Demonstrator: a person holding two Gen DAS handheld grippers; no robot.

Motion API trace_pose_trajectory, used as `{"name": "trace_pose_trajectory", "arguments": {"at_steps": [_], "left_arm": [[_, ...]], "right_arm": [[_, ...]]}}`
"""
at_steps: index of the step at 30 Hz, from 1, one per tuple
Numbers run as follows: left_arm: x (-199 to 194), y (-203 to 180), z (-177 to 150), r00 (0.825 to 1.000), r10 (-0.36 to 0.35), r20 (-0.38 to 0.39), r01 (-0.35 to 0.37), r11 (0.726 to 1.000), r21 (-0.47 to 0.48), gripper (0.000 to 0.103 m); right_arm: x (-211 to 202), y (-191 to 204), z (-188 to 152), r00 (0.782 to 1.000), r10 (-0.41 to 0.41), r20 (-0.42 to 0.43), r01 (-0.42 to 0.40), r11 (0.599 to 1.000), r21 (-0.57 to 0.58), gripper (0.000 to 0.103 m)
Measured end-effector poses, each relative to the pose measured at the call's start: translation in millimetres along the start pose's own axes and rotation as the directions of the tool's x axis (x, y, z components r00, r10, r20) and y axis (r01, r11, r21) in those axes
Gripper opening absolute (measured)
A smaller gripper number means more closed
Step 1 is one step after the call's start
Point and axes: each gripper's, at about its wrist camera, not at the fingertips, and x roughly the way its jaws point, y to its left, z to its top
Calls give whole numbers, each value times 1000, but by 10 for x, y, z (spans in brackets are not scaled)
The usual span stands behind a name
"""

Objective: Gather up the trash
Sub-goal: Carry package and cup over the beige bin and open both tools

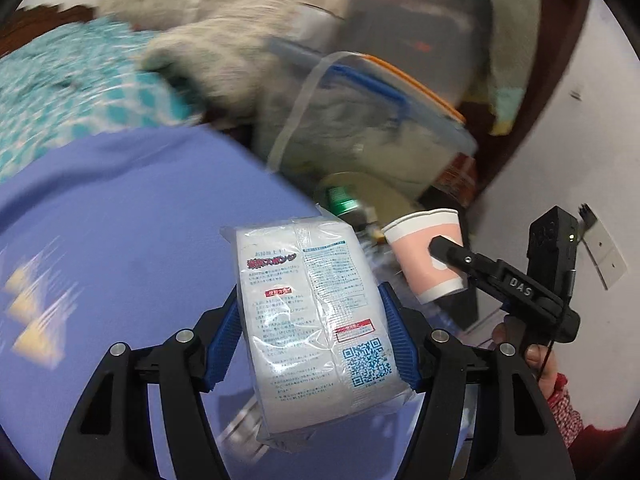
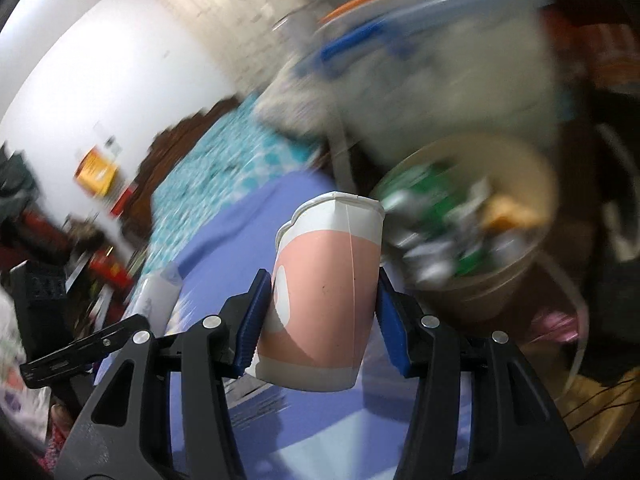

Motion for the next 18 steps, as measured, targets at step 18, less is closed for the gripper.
{"name": "trace_pose_trajectory", "arguments": {"at_steps": [18], "left_arm": [[2048, -511, 911, 975, -154, -158, 116, 968, -224, 91]], "right_arm": [[691, -1237, 782, 965, -257, -60, 255, 966, -32, 75]]}}
